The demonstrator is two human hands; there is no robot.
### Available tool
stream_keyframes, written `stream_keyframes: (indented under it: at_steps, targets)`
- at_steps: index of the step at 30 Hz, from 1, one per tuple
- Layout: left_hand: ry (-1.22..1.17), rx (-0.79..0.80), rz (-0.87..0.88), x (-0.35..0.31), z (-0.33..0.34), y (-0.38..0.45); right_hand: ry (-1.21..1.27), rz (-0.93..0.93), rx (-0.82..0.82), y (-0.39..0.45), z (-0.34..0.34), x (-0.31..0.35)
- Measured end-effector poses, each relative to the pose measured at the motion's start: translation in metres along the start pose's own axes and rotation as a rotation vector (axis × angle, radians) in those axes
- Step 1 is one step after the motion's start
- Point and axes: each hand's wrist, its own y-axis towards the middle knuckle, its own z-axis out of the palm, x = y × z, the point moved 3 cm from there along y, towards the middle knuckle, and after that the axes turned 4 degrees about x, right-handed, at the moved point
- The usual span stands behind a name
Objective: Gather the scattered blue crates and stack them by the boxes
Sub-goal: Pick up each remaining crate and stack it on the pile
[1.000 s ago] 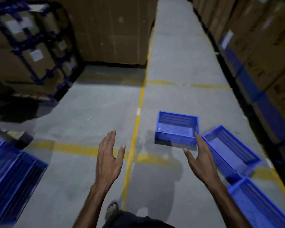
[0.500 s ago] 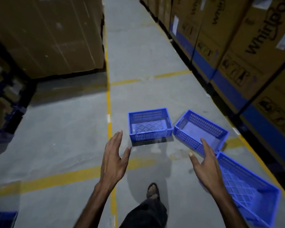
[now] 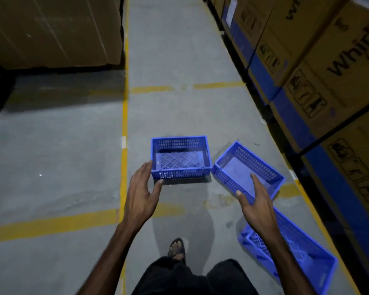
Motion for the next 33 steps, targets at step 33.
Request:
stream_keyframes:
  at_steps: [33]
  targets:
    - [0.097,0.14,-0.462,0.17,0.222,0.252,-0.143,0.08,0.467,0.448,0.153,-0.139]
